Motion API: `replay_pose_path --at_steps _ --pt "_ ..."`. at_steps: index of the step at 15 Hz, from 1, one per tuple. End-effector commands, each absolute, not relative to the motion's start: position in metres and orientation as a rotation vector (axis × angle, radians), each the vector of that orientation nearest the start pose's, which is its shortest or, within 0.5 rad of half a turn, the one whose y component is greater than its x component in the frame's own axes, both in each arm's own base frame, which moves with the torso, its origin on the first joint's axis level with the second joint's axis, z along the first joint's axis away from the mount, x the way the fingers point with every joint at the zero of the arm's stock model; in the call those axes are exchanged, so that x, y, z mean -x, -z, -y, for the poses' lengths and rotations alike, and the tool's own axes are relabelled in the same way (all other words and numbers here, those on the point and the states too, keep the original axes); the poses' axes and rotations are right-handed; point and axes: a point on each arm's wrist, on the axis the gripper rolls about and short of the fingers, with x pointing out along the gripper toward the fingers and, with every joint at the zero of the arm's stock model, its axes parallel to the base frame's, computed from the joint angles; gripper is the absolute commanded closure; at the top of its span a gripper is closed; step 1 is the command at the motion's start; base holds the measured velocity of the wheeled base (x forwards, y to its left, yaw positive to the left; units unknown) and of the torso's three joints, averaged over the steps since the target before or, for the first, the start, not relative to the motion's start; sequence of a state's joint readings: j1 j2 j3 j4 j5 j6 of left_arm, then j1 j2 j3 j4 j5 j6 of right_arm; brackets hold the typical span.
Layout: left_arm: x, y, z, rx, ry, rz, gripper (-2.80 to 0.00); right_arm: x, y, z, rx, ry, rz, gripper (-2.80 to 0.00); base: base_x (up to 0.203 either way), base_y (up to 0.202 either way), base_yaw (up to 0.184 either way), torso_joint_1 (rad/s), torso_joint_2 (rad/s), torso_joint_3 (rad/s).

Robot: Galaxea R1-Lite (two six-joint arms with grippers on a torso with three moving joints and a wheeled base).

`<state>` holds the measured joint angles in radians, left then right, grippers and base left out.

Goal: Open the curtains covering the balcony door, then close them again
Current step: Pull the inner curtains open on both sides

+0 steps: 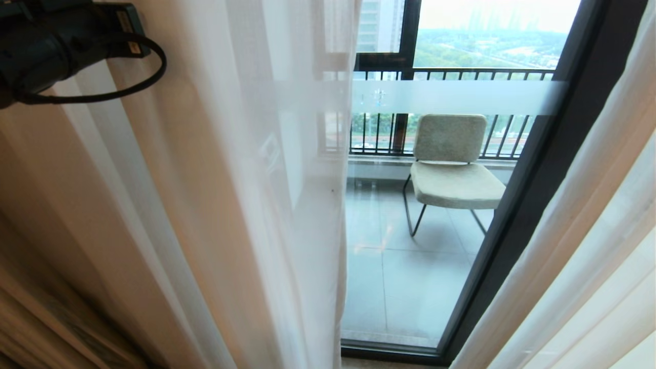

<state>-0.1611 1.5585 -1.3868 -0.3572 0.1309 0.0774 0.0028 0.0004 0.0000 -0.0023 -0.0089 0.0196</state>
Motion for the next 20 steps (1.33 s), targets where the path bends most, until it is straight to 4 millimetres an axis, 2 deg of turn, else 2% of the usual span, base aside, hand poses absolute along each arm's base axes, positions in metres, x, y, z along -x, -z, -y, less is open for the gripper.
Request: replay_pose_path --at_steps 1,17,20 --pt "-0.2792 -0.3631 0.0424 -0.051 0.022 0.185 0.00 0.0228 -0.0758 0.0003 -0.020 0.006 0.003 0.00 0.000 0.188 0.001 0.001 0.00 0.005" --pt "-0.2799 -0.3602 0.0425 -0.052 0.022 0.176 0.00 0.0228 -0.0758 0.0003 -0.020 0.006 0.003 0.00 0.000 0.190 0.000 0.003 0.00 0.002" --pt "-0.2789 -0.3606 0.0423 -0.052 0.022 0.177 0.00 0.0228 -0.0758 0.0003 -0.020 0.006 0.003 0.00 0.000 0.083 -0.001 0.002 0.00 0.002"
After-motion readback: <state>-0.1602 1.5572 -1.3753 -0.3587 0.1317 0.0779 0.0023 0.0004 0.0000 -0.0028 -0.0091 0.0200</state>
